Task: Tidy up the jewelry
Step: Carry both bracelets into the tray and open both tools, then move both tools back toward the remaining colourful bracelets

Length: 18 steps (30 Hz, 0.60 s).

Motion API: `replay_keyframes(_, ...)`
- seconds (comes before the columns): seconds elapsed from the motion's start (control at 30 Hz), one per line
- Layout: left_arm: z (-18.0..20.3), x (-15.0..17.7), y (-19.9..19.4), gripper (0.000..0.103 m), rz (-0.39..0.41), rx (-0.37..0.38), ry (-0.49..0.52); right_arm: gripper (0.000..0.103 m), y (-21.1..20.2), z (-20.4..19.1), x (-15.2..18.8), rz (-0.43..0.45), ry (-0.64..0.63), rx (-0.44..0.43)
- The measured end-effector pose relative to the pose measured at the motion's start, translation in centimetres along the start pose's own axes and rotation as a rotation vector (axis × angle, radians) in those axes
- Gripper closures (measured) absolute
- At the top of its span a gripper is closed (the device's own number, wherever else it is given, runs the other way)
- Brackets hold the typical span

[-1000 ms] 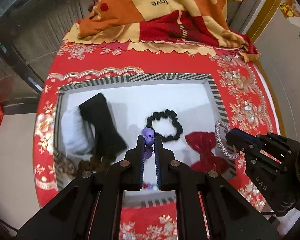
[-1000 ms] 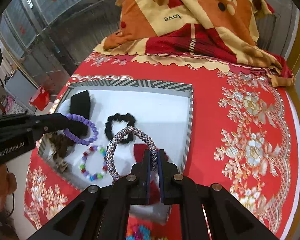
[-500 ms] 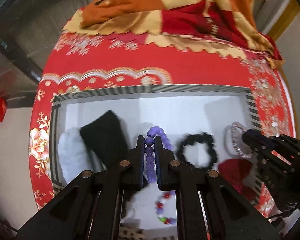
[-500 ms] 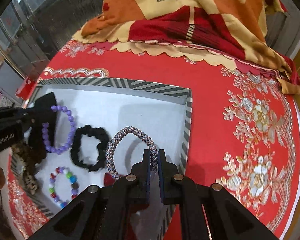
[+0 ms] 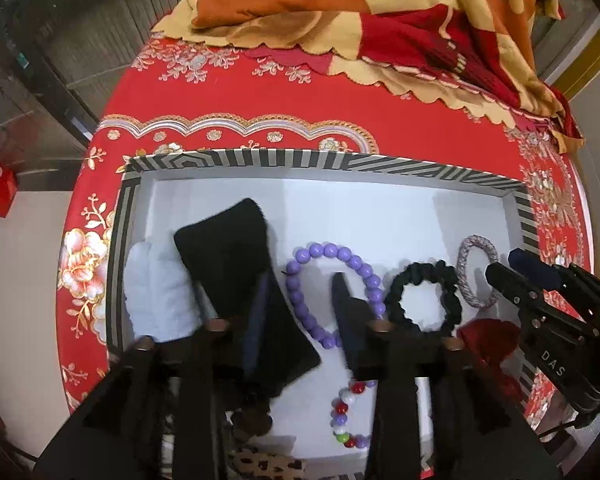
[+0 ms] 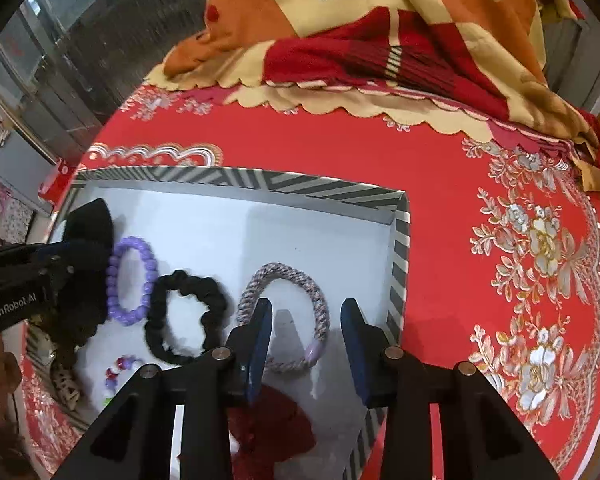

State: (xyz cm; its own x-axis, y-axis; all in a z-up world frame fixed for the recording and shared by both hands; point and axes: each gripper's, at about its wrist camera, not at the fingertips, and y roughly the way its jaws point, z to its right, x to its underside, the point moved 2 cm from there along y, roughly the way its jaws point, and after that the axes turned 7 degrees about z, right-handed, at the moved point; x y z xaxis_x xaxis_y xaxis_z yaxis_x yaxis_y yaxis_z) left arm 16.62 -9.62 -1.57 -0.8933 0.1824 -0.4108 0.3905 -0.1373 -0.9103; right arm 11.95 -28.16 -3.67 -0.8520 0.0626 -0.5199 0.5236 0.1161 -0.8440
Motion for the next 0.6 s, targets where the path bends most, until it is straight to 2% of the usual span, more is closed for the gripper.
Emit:
replay_keyframes(0.1, 0.3, 0.5, -1.2, 0.057, 0.02, 0.004, -0.003, 0.069, -1.9, -0.1, 0.7, 0.039, 0.05, -0.056)
replay_keyframes(0.27, 0.6, 1.7, -3.5, 0.056, 0.065, -0.014, -0.013, 0.069, -5.6, -1.1, 2.5, 0.116, 0.065, -0.078)
replay_keyframes(0.6, 1.7, 5.4, -7.6, 0.056, 0.14, -0.052, 0.005, 0.069, -9.5, -3.2, 5.9, 0.134, 0.086, -0.082)
